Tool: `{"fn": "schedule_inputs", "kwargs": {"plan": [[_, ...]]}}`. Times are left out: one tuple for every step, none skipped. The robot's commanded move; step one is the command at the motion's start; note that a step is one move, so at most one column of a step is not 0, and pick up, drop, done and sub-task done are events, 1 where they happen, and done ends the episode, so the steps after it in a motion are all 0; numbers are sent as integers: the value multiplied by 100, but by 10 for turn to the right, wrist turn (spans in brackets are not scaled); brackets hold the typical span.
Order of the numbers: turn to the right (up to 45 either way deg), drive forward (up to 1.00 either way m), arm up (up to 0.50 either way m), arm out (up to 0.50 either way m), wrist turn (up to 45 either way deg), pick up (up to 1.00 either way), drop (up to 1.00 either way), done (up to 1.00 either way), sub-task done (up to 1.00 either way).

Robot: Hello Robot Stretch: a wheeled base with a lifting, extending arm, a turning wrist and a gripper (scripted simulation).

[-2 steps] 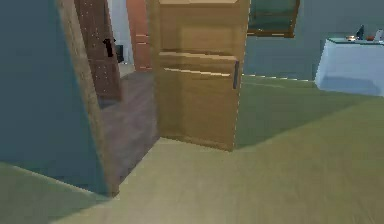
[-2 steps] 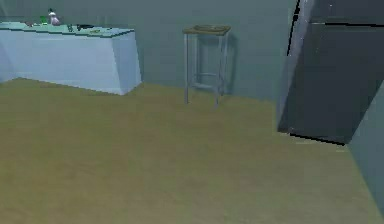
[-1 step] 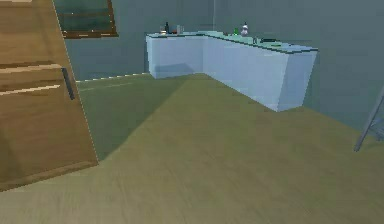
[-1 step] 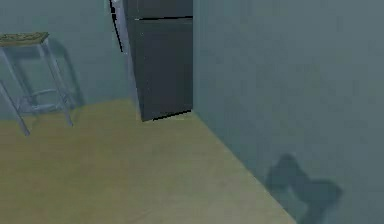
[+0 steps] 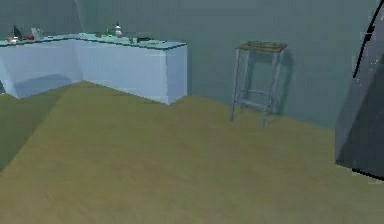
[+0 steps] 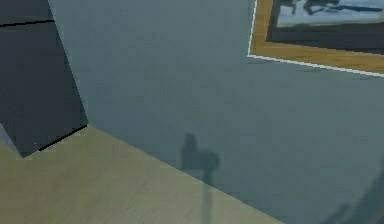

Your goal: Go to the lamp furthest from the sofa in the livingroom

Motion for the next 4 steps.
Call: {"fn": "schedule_inputs", "kwargs": {"plan": [[0, 5, 0, 0, 0, 0, 0, 0, 0], [-450, 0, 0, 0, 0, 0, 0, 0, 0], [-420, 0, 0, 0, 0, 0, 0, 0, 0], [0, 40, 0, 0, 0, 0, 0, 0, 0]]}}
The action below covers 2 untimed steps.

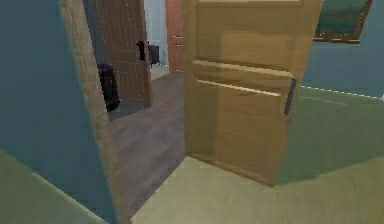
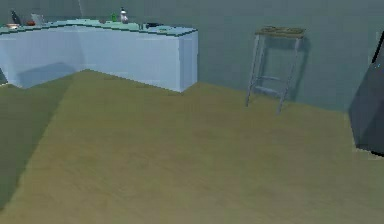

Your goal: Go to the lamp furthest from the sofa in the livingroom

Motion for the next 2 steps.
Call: {"fn": "schedule_inputs", "kwargs": {"plan": [[-420, 0, 0, 0, 0, 0, 0, 0, 0], [0, 30, 0, 0, 0, 0, 0, 0, 0]]}}
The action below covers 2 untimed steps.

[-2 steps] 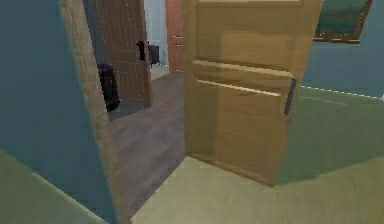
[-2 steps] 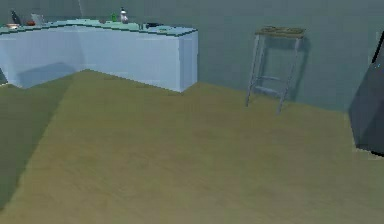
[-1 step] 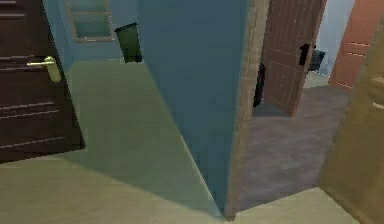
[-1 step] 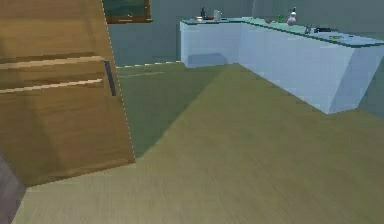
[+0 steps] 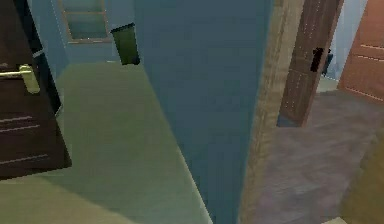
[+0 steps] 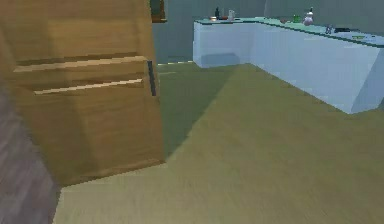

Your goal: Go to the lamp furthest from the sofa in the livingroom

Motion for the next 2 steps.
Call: {"fn": "schedule_inputs", "kwargs": {"plan": [[-450, 0, 0, 0, 0, 0, 0, 0, 0], [-30, 0, 0, 0, 0, 0, 0, 0, 0]]}}
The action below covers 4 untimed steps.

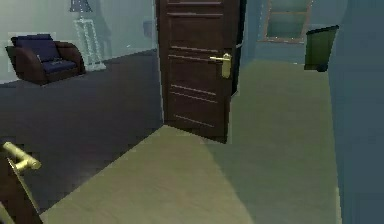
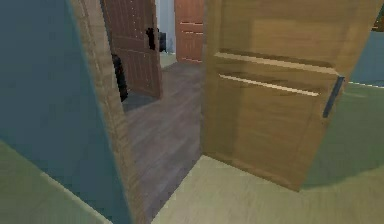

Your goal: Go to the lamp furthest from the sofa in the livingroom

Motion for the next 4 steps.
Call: {"fn": "schedule_inputs", "kwargs": {"plan": [[0, 85, 0, 0, 0, 0, 0, 0, 0], [-450, 0, 0, 0, 0, 0, 0, 0, 0], [-90, 0, 0, 0, 0, 0, 0, 0, 0], [0, 70, 0, 0, 0, 0, 0, 0, 0]]}}
